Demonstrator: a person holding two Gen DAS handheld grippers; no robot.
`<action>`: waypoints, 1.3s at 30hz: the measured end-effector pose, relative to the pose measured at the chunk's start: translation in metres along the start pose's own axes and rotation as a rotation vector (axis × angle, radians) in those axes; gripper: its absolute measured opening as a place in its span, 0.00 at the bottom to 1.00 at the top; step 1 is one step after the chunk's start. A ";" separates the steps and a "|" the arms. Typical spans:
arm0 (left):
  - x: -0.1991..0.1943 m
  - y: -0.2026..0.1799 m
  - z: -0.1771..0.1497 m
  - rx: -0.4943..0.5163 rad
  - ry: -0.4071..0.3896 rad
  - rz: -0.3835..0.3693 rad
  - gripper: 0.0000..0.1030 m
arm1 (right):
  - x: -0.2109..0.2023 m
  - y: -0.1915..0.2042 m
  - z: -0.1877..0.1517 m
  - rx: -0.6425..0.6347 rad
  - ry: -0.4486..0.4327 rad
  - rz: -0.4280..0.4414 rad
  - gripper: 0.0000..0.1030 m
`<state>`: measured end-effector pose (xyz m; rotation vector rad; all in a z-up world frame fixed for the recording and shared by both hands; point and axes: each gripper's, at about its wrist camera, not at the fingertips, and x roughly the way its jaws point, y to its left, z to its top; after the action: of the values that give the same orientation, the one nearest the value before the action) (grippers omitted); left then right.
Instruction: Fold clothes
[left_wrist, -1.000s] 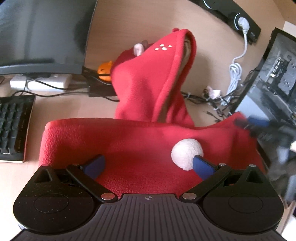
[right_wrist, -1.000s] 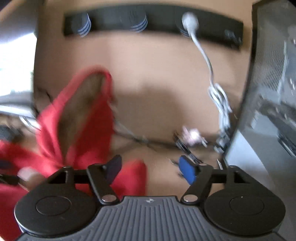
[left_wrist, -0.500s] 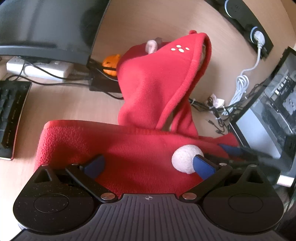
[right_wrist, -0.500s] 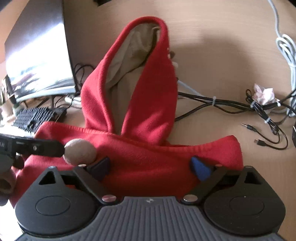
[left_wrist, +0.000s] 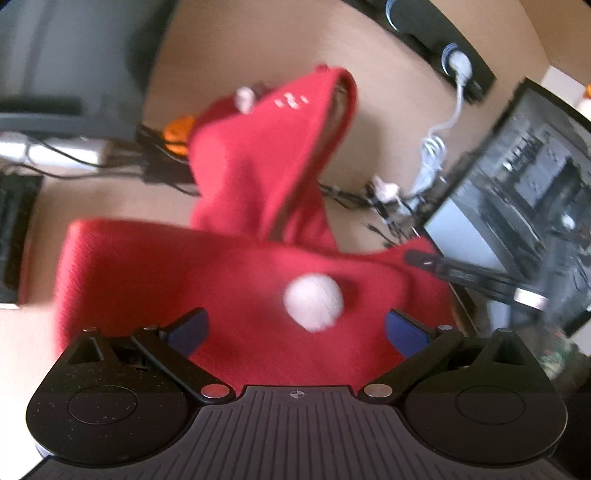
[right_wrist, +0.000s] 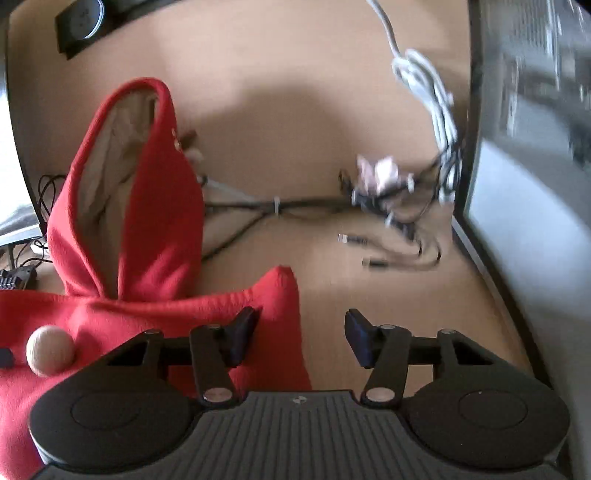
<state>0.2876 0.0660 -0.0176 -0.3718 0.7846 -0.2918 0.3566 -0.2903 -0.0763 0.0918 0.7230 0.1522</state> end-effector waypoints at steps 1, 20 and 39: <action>0.000 -0.001 -0.001 0.002 0.003 -0.002 1.00 | 0.000 0.003 -0.001 -0.008 0.005 0.012 0.32; -0.019 -0.011 -0.013 -0.103 0.060 -0.101 1.00 | -0.001 0.051 0.047 -0.301 -0.029 0.095 0.78; -0.033 0.031 -0.022 -0.104 0.069 -0.014 1.00 | -0.010 0.106 -0.032 -0.369 0.183 0.161 0.78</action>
<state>0.2527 0.1023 -0.0243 -0.4670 0.8671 -0.2784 0.3170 -0.1862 -0.0790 -0.2194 0.8583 0.4499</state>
